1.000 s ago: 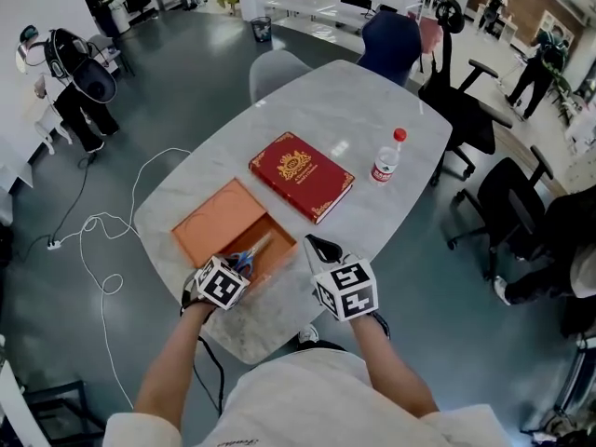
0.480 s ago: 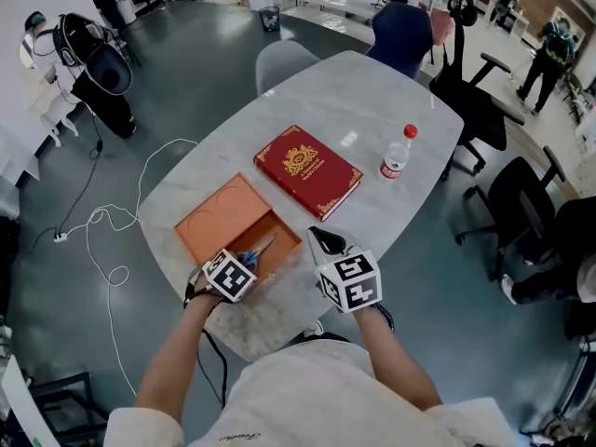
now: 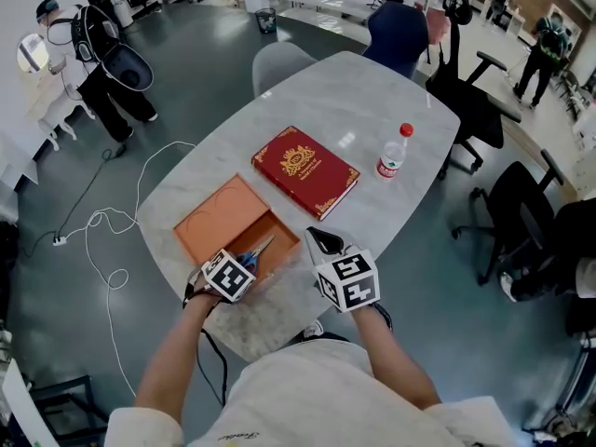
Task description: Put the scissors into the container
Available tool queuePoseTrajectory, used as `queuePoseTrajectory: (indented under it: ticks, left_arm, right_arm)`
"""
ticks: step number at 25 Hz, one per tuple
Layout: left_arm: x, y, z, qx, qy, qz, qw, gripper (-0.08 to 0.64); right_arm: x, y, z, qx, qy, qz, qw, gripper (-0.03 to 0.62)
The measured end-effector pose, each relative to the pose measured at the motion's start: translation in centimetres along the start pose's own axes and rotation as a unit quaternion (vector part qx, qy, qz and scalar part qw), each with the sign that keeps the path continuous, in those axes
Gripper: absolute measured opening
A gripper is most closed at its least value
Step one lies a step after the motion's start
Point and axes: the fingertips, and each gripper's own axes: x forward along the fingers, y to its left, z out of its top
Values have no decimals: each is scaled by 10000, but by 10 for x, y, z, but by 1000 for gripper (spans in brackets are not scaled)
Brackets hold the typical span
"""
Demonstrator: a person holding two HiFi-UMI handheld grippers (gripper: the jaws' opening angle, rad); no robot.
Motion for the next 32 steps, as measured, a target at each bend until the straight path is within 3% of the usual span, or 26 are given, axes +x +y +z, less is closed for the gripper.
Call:
queuePoseTrajectory:
  ticks: [10, 17, 21, 32]
  left_arm:
    - [-18, 3, 2, -185, -319, 140, 9992, 84]
    - [-51, 7, 4, -715, -926, 395, 9923, 84]
    - [-78, 10, 3, -1219, -1438, 495, 9808, 84]
    - [-150, 19, -4, -1885, -2857, 978, 9345, 80]
  right_arm:
    - [-13, 11, 2, -47, -9, -69, 10000, 5]
    - [-24, 25, 5, -146, -17, -53, 9999, 5]
    - [-30, 36, 9, -200, -46, -39, 9998, 5]
    - [-40, 57, 18, -340, -254, -64, 9991, 5]
